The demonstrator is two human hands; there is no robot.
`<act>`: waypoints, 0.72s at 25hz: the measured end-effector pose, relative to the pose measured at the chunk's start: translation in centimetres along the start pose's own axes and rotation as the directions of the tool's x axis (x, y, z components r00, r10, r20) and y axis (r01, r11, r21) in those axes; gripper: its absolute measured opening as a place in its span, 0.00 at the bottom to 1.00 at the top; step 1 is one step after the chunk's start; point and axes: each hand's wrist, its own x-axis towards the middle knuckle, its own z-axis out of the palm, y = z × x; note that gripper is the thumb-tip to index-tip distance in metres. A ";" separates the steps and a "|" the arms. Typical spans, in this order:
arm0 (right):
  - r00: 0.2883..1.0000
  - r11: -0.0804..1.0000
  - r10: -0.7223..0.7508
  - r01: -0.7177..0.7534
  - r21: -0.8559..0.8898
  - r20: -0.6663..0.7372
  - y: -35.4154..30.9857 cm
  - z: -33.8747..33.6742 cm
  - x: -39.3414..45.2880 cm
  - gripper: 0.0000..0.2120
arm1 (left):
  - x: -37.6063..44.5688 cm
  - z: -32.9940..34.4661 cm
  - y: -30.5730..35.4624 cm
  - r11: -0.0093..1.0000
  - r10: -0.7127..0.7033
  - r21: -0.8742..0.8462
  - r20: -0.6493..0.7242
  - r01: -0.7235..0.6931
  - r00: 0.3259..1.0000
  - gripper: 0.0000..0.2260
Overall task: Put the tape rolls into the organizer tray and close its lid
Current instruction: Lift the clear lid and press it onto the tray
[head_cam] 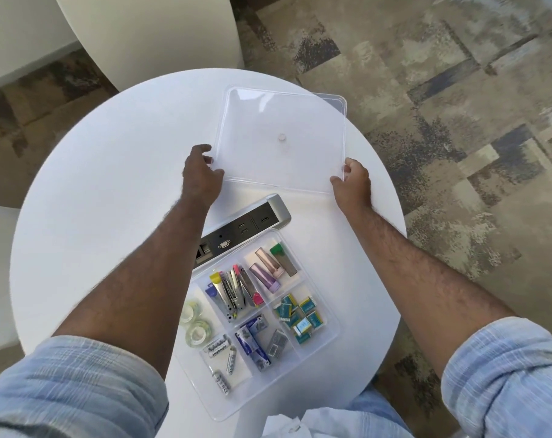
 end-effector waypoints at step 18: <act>0.979 0.955 -0.201 0.188 0.231 0.034 -1.8 -5.9 -8.3 0.19 | -10.7 -9.4 -1.6 0.963 0.136 -0.233 -0.013 -0.136 0.991 0.19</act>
